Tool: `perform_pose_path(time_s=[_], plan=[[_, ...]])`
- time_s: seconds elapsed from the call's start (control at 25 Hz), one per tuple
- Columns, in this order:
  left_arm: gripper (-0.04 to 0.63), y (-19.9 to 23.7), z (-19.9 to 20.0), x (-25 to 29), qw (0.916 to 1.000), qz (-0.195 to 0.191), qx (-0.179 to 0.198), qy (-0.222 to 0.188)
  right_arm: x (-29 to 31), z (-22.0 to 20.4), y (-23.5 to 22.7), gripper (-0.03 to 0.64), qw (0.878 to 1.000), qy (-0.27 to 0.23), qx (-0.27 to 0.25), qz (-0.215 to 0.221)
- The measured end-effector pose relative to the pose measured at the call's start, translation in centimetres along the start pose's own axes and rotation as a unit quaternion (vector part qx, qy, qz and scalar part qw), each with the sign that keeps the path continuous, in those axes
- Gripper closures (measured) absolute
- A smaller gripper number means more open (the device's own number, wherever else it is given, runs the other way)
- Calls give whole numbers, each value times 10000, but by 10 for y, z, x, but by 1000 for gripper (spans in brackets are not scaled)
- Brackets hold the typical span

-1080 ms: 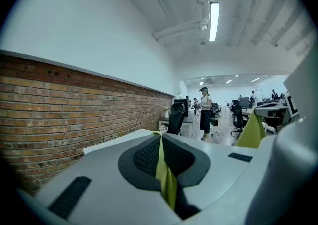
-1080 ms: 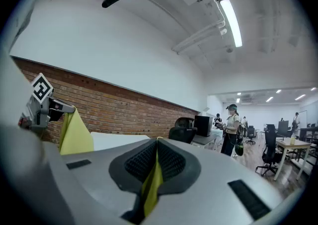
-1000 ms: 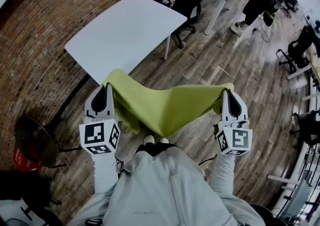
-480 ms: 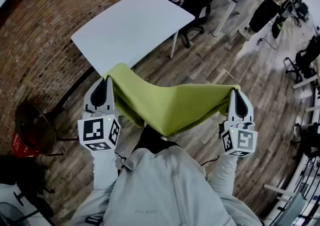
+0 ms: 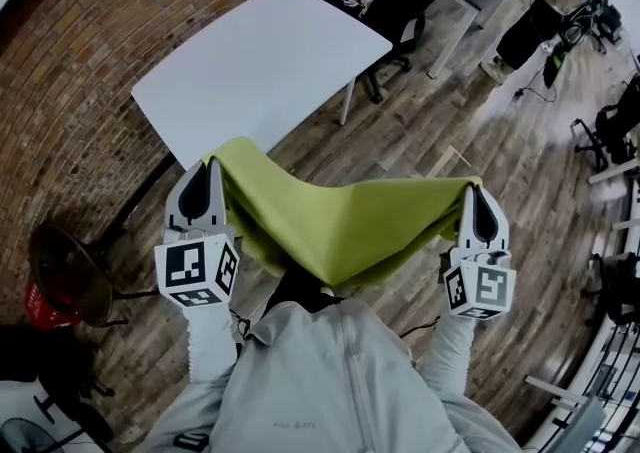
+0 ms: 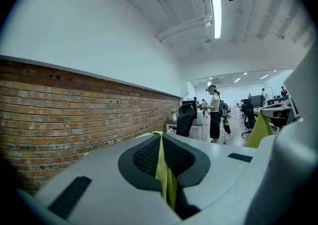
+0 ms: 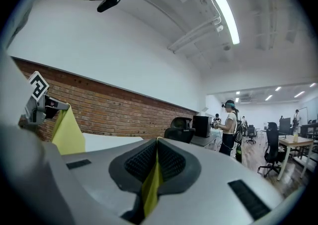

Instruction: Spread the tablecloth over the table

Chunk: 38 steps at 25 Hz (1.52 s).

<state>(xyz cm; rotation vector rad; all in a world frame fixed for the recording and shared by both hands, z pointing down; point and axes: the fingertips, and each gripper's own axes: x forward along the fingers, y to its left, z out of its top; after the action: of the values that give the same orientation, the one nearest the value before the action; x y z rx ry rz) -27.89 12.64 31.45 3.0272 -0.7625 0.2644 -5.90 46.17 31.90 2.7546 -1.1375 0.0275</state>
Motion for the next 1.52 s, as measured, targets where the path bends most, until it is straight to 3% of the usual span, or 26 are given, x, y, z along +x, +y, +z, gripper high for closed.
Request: perform_pose_path(time_s=[0.52,0.96,1.28,1.52], plan=[[569,40,27,142,9999,-163,-32,18,139,26,-13,594,9995,4,-194,-256],[569,79,25,186,9997,-142,-177,-30,198,44,-2,594,9982,-87,-432,-407],[569,111,16,195,9985,334,-439,-39,250,53,0,594,9976,-142,-667,-145],[569,125,11,225,9952,822,-521,37,336,48,2,594,9971,-141,-687,293]])
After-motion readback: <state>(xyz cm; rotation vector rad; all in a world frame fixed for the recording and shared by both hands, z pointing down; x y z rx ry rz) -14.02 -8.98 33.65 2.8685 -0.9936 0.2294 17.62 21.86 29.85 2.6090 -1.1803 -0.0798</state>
